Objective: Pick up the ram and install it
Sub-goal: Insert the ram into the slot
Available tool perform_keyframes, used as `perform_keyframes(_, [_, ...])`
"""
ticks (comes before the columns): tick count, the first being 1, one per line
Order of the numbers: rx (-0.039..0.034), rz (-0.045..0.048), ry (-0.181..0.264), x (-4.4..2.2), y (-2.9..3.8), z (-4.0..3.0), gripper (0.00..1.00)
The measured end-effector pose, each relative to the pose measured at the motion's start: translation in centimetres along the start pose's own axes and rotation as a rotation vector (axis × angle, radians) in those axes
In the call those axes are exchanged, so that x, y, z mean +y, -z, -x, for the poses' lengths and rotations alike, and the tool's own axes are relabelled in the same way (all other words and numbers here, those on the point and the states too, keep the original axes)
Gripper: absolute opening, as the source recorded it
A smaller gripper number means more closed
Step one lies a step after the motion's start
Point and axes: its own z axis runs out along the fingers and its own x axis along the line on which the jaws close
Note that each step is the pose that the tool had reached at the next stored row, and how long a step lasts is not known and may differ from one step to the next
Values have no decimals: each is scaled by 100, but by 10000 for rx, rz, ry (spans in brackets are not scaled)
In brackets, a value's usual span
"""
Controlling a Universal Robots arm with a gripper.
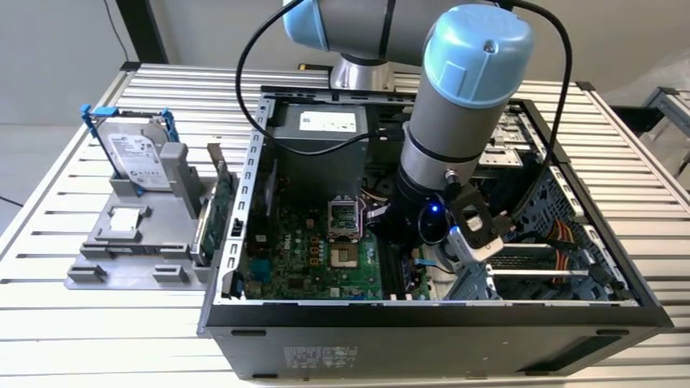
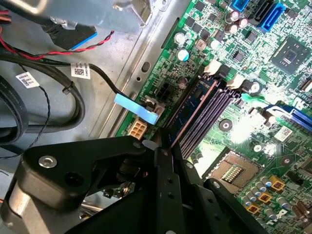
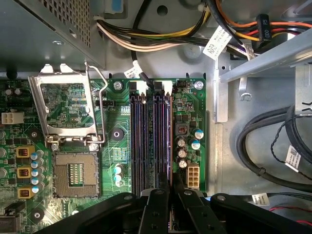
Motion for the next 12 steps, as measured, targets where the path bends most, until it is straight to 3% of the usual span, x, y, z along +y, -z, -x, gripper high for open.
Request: perform_keyframes(12, [2,-1,0,0,-6,0,0])
